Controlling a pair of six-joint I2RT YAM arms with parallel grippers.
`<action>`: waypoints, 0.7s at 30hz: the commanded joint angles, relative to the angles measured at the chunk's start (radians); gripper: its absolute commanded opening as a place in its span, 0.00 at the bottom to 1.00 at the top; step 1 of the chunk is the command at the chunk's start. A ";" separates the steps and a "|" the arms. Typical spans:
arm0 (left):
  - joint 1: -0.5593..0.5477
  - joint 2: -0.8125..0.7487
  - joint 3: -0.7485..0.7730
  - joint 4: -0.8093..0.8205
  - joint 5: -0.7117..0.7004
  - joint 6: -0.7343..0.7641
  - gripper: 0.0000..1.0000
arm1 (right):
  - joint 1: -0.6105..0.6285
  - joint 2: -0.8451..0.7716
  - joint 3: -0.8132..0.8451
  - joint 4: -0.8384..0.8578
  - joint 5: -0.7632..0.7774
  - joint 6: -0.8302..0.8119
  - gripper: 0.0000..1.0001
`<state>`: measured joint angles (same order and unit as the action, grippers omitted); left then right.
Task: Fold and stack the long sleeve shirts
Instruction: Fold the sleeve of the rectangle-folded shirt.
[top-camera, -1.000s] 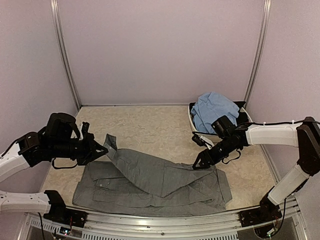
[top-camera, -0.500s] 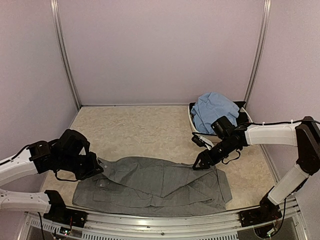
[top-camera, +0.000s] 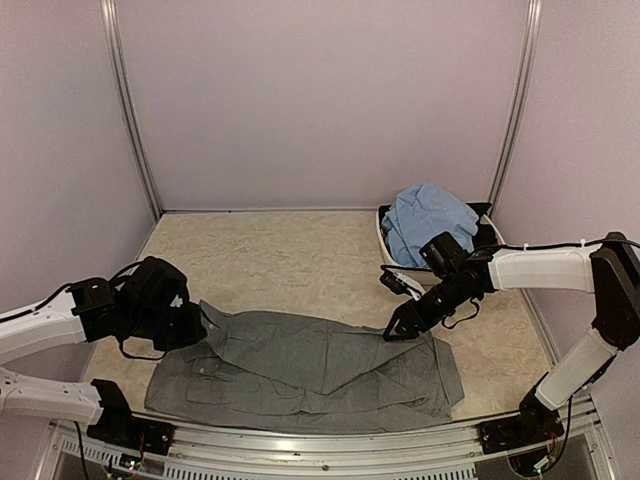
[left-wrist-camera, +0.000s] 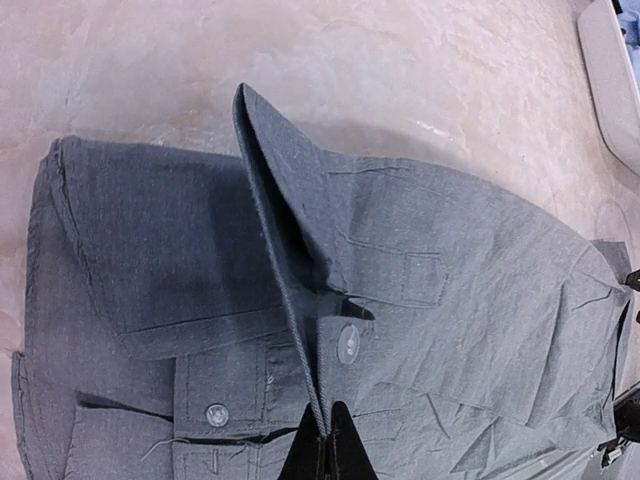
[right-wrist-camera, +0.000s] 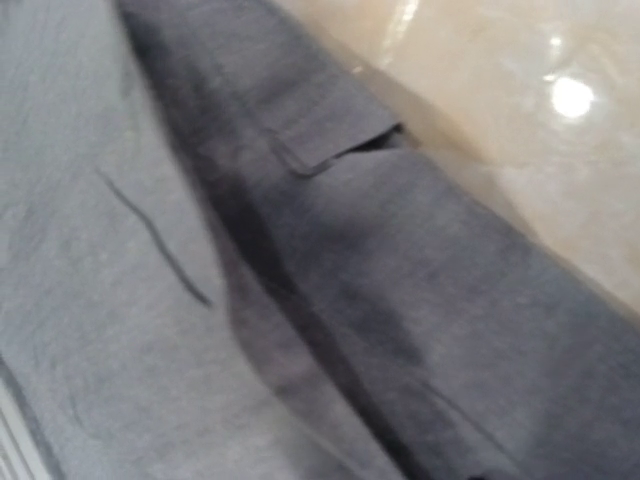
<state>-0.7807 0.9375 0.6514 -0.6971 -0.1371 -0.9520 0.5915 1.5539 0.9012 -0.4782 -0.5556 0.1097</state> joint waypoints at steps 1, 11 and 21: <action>-0.006 0.020 0.078 0.074 -0.045 0.131 0.00 | 0.021 -0.001 0.014 0.000 -0.027 -0.029 0.57; -0.006 0.090 0.139 0.085 -0.093 0.255 0.05 | 0.024 0.073 0.062 0.058 -0.021 -0.057 0.59; -0.015 0.128 0.104 0.042 -0.059 0.194 0.00 | 0.047 0.111 0.081 0.069 -0.010 -0.056 0.57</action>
<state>-0.7818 1.0718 0.7731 -0.6220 -0.2054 -0.7174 0.6247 1.6440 0.9588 -0.4221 -0.5667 0.0639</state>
